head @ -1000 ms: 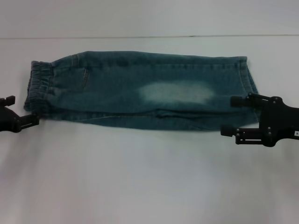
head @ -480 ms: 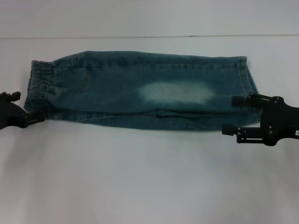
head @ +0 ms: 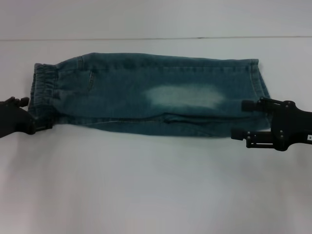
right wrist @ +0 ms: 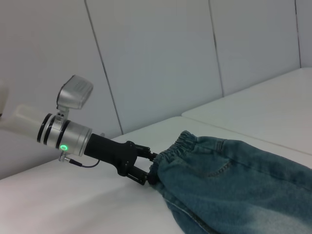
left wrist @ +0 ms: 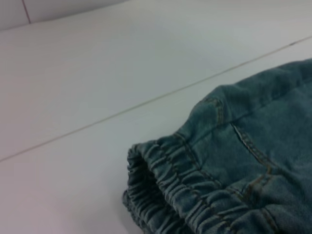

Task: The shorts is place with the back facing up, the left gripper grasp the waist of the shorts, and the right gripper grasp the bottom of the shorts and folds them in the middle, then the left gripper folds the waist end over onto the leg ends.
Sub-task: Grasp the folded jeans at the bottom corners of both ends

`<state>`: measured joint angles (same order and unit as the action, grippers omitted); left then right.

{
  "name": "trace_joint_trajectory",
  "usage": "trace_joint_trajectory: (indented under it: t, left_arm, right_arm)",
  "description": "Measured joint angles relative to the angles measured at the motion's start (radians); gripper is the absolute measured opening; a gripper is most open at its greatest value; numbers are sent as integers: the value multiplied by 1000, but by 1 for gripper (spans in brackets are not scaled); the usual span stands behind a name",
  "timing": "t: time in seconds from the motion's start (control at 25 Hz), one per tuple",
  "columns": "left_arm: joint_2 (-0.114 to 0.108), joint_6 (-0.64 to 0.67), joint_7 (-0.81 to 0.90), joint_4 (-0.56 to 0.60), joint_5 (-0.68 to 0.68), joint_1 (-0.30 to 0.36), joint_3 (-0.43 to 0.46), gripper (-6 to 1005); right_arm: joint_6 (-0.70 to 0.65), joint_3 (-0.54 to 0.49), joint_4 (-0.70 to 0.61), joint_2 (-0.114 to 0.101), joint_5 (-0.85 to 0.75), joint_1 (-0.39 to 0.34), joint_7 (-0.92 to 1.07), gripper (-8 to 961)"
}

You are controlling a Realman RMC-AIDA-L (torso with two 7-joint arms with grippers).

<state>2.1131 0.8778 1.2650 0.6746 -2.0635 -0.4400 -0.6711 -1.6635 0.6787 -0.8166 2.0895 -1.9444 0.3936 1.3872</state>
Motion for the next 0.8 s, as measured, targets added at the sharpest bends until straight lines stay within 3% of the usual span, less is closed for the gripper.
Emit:
trace_joint_trajectory:
  t: [0.44,0.64,0.8]
  left_arm:
    - [-1,-5,0,-7,-29,-10,6,768]
    - [30,-3,-18,50,-27,7,8,710]
    - [38,31,-24,74,-25,13,7,612]
  right_arm:
    - [5,-1,1,1,5,3,2,920]
    - [8,-1,2,2,6,5,3,908]
    - [10,-3,9,3,6,4,3,899]
